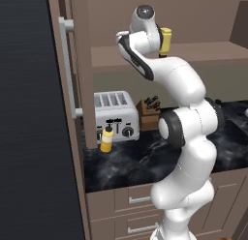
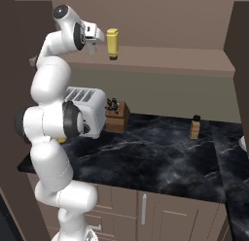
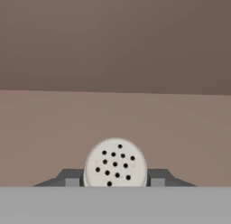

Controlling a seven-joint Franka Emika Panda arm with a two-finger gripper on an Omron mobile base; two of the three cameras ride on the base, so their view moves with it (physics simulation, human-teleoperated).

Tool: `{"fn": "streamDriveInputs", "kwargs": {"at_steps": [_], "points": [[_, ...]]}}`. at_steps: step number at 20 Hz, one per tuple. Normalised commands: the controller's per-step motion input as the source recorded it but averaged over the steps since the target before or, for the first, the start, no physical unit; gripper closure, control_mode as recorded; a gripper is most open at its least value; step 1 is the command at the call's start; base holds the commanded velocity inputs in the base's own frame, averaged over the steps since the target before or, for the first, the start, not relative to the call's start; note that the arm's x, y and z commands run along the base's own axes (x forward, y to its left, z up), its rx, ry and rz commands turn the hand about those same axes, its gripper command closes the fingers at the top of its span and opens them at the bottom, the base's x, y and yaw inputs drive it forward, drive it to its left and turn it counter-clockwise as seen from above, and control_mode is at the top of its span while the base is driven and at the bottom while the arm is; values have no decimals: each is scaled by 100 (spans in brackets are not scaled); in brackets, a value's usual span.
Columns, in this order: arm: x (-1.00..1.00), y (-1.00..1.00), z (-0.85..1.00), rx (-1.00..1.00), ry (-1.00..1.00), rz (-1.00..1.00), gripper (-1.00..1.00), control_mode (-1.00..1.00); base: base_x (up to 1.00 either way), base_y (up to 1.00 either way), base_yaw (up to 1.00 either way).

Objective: There are various items on the counter. Only move the condiments/shakers into the cabinet.

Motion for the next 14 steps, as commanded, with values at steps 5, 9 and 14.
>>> {"fn": "streamDriveInputs", "kwargs": {"at_steps": [5, 9, 14], "points": [[22, 0, -26, -5, 0, 0, -100, -100, 0, 0, 0], [11, 0, -16, -6, 0, 0, -100, -100, 0, 0, 0], [1, 0, -1, -2, 0, 0, -100, -100, 0, 0, 0]]}}
